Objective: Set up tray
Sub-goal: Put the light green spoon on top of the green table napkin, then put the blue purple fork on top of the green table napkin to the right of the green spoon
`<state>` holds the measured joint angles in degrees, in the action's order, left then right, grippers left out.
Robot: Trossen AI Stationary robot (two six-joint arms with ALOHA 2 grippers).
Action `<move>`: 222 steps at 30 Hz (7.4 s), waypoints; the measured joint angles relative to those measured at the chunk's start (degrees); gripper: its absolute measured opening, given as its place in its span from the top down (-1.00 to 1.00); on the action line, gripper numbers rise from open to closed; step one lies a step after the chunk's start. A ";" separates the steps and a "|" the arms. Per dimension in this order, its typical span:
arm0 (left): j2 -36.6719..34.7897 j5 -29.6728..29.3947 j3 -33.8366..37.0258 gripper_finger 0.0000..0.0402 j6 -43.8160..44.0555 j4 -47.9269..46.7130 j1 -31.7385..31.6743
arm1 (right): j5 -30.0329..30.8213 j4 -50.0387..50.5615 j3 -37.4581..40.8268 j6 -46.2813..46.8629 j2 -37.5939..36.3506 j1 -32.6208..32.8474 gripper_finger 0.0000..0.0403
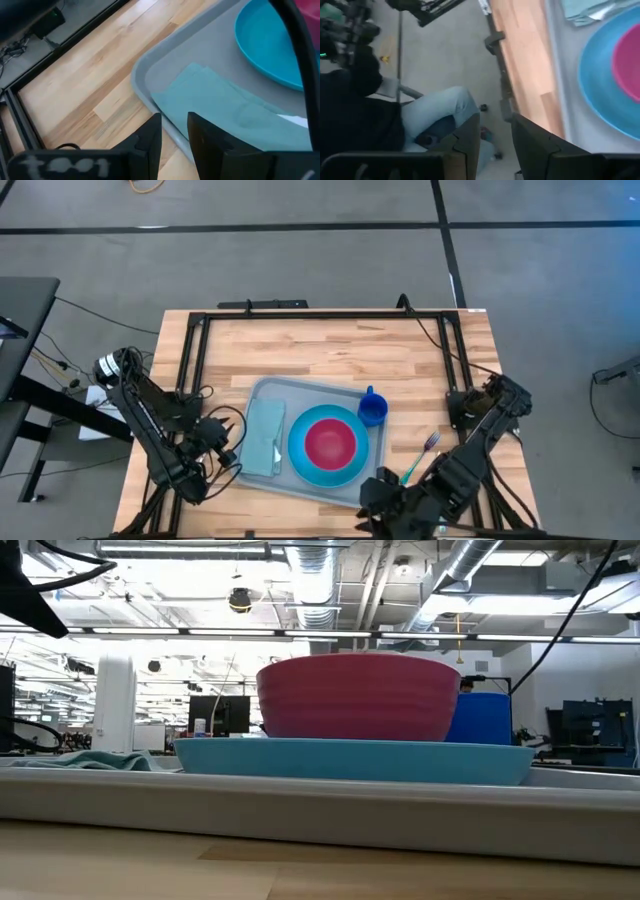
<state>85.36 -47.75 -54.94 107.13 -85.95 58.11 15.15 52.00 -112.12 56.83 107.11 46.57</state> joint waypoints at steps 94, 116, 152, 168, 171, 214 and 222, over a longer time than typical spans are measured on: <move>1.99 17.31 7.74 1.00 20.40 21.43 0.44 | 10.87 28.02 1.03 13.10 6.62 1.83 0.49; 7.40 11.32 4.13 1.00 -8.09 29.53 -25.90 | 11.05 27.39 1.03 10.14 6.58 4.09 0.49; 14.84 20.24 -5.63 0.75 -14.72 25.33 -26.29 | 14.94 25.41 1.03 10.15 6.58 5.83 0.49; 14.84 3.25 -21.24 0.75 -34.23 19.88 -25.88 | 1.40 10.23 1.03 -7.32 6.58 5.68 0.49; 14.84 0.44 -21.84 0.75 -36.02 19.85 -25.86 | -1.34 5.53 1.03 -15.02 6.58 5.42 0.49; 14.84 -11.60 -21.81 0.75 -40.96 12.90 -28.53 | 12.70 4.78 22.62 53.06 3.82 8.43 0.49; 14.84 -11.60 -21.81 0.75 -40.74 13.00 -30.12 | 14.96 -3.00 22.62 39.98 3.82 6.00 0.49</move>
<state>100.20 -59.34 -76.75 66.39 -72.96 27.99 30.11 49.01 -89.49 96.81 110.93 52.57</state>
